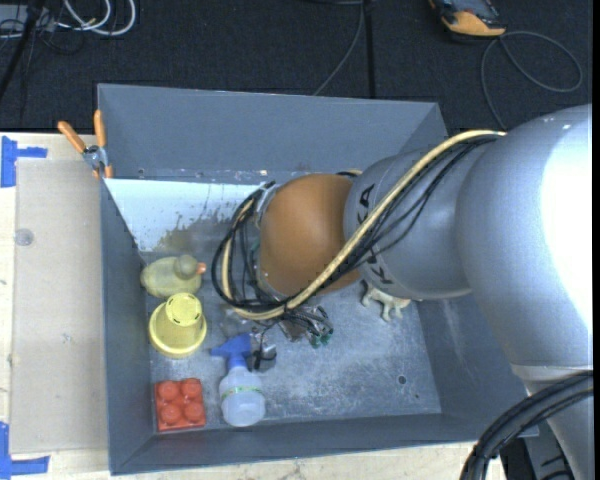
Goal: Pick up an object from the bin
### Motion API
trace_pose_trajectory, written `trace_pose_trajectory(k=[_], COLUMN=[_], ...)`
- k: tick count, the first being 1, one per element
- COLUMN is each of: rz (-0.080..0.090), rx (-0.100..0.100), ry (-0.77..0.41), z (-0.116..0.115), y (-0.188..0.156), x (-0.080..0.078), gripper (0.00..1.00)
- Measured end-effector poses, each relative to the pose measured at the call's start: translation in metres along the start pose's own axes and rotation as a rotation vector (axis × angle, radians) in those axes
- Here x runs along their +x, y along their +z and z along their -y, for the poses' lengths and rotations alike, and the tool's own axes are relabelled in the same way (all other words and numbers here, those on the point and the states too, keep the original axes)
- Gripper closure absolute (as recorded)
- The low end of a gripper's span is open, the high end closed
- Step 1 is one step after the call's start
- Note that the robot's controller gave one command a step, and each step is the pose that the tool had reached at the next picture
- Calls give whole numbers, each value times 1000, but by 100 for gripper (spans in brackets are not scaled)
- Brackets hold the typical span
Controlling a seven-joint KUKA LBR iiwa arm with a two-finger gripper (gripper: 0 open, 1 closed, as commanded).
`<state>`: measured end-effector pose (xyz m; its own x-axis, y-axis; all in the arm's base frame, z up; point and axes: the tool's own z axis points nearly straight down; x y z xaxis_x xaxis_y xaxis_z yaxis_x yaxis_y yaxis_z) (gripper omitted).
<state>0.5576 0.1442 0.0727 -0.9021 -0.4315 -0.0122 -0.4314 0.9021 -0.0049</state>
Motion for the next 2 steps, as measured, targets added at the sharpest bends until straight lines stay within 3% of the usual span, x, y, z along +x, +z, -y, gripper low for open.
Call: trace_pose_trajectory(k=[1,2], rz=[0,2], rx=[0,0], ry=[1,-32], z=[0,3], y=[0,-132], x=[0,3], gripper=[100,100])
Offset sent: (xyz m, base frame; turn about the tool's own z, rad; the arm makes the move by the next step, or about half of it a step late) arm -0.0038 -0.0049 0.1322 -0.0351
